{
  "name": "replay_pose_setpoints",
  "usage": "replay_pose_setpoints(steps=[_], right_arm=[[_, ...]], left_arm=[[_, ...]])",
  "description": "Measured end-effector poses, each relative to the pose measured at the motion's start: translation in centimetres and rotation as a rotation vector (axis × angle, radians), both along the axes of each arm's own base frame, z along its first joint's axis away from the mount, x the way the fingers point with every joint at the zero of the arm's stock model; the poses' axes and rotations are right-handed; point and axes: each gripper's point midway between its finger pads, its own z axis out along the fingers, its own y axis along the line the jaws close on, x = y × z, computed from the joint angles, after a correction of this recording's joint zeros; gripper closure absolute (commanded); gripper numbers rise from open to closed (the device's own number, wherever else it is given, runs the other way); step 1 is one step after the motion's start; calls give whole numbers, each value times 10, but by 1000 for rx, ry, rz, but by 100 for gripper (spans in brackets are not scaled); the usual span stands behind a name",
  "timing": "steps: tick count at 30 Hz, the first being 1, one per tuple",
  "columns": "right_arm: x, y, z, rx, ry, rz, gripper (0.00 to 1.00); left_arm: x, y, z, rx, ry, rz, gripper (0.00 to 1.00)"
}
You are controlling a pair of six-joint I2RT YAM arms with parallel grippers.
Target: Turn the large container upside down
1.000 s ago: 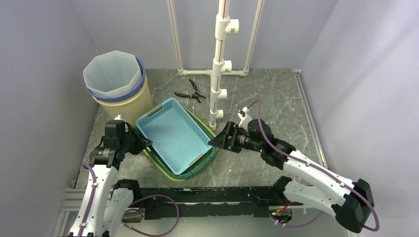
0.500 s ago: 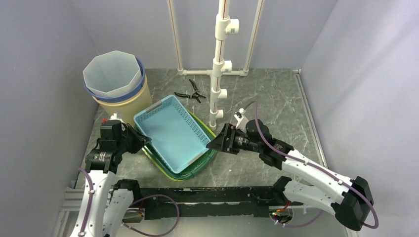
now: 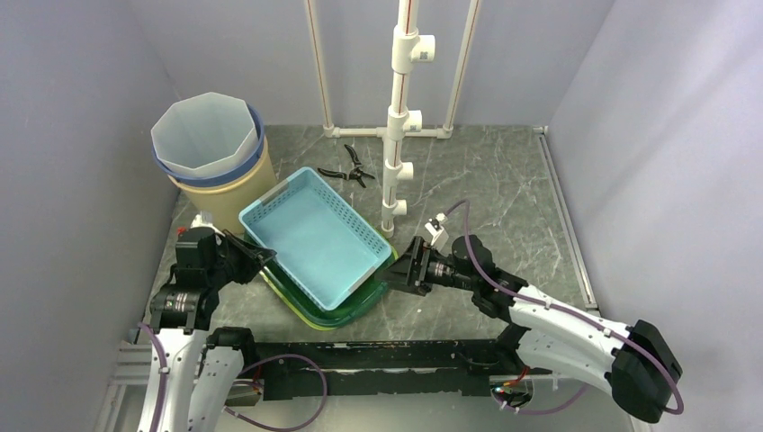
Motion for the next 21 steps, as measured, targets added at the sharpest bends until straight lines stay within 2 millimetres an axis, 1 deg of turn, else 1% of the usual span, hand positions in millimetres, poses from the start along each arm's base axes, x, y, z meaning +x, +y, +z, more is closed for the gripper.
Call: replay_pose_setpoints(steps=[4, 7, 11, 15, 21], right_arm=[[0, 8, 3, 31, 19, 13, 25], [-2, 14, -4, 21, 48, 23, 26], [-3, 20, -10, 18, 82, 28, 31], [1, 27, -2, 62, 84, 16, 38], [8, 37, 4, 117, 115, -17, 41]], left_arm=[[-1, -1, 4, -31, -6, 20, 97], [-3, -3, 2, -52, 3, 26, 97], [-9, -5, -2, -78, 9, 34, 97], [-15, -7, -4, -106, 16, 39, 97], [-20, -8, -4, -130, 19, 55, 97]])
